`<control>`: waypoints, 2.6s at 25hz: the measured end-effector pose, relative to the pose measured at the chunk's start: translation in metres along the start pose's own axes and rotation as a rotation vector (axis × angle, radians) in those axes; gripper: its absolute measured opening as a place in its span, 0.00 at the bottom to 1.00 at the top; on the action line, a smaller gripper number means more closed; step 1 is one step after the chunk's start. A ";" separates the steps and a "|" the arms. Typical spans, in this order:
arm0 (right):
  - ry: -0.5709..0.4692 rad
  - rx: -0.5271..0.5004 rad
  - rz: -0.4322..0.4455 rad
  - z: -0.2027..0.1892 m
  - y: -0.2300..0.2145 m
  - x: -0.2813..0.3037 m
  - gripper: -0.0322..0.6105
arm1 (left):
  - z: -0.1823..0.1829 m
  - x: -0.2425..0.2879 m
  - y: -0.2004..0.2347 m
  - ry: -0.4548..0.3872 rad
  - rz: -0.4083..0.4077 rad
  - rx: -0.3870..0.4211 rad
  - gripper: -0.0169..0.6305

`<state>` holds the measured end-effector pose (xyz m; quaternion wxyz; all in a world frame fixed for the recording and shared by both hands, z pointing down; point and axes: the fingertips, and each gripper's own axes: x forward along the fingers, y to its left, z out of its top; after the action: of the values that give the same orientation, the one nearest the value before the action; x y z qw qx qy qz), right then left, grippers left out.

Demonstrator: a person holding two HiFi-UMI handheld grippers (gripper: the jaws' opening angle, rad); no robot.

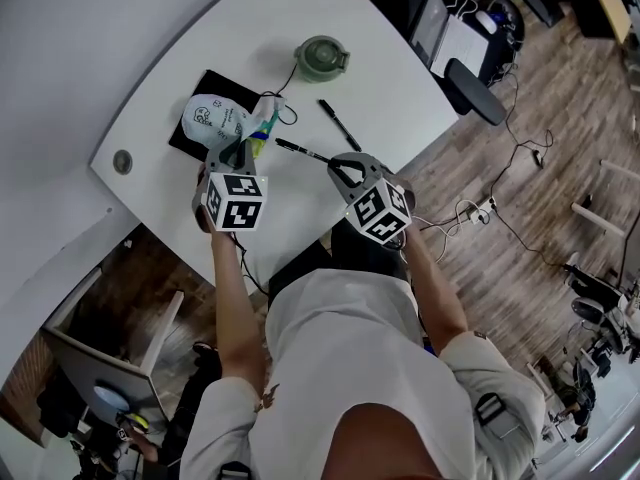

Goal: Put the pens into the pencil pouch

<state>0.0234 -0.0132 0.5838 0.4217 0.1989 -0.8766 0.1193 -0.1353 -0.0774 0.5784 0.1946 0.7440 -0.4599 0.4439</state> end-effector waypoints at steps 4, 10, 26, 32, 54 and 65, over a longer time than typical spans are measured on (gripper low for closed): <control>-0.003 -0.023 0.015 0.015 0.008 0.004 0.11 | 0.002 -0.006 -0.005 -0.015 -0.012 -0.019 0.04; 0.008 -0.062 0.045 0.028 0.017 0.018 0.11 | 0.008 -0.011 -0.012 -0.032 -0.024 -0.039 0.04; -0.033 -0.013 0.051 0.070 0.017 0.053 0.11 | 0.020 -0.021 -0.021 -0.107 -0.149 -0.155 0.04; -0.067 -0.010 0.062 0.090 0.017 0.065 0.11 | 0.025 -0.020 -0.023 -0.134 -0.192 -0.197 0.04; -0.210 0.097 0.048 0.110 0.017 0.096 0.16 | 0.026 -0.017 -0.022 -0.165 -0.263 -0.269 0.04; -0.221 0.115 -0.006 0.096 0.005 0.069 0.26 | 0.030 -0.013 -0.026 -0.162 -0.249 -0.255 0.04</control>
<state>-0.0836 -0.0622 0.5788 0.3109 0.2371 -0.9088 0.1454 -0.1005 -0.0787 0.5550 0.3030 0.7978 -0.4309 0.2934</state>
